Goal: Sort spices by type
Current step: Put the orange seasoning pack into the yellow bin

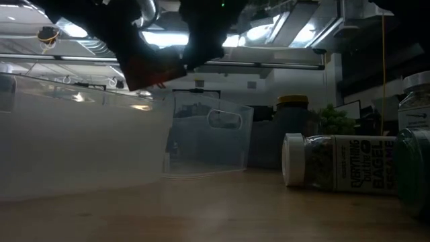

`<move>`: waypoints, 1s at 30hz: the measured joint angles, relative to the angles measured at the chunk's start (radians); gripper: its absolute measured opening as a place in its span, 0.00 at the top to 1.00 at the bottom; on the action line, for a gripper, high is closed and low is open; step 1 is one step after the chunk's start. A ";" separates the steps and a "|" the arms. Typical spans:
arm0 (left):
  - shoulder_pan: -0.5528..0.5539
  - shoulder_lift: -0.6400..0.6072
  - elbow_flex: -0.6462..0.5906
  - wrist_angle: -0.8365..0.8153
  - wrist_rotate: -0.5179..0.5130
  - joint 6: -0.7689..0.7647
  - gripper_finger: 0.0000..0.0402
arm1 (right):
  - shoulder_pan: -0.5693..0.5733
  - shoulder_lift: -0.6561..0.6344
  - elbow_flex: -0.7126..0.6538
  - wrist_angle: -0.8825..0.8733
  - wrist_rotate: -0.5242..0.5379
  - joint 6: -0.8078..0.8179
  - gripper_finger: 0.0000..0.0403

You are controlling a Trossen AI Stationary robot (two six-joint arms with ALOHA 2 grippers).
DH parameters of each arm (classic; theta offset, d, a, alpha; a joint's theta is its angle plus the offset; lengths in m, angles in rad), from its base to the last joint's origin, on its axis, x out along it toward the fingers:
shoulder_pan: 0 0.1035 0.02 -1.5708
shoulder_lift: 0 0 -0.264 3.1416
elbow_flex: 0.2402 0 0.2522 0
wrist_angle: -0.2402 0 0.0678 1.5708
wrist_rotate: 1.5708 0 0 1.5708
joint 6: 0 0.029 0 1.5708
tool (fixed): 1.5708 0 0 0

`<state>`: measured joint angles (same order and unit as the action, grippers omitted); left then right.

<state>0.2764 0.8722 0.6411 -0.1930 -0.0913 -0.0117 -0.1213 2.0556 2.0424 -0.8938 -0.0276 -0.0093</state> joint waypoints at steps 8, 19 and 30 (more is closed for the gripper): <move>0.181 -0.049 0.000 0.008 -0.107 0.009 1.00 | -0.038 -0.001 0.120 -0.076 0.066 -0.006 0.52; 0.494 -0.052 0.000 0.005 -0.126 0.045 1.00 | -0.055 -0.025 0.119 -0.195 0.120 -0.023 0.52; 0.672 -0.052 -0.237 0.349 -0.214 0.027 1.00 | -0.055 -0.053 0.118 -0.244 0.133 -0.013 0.52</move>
<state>0.9482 0.8200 0.4044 0.1557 -0.3050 0.0152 -0.1764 2.0025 2.1605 -1.1380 0.1054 -0.0220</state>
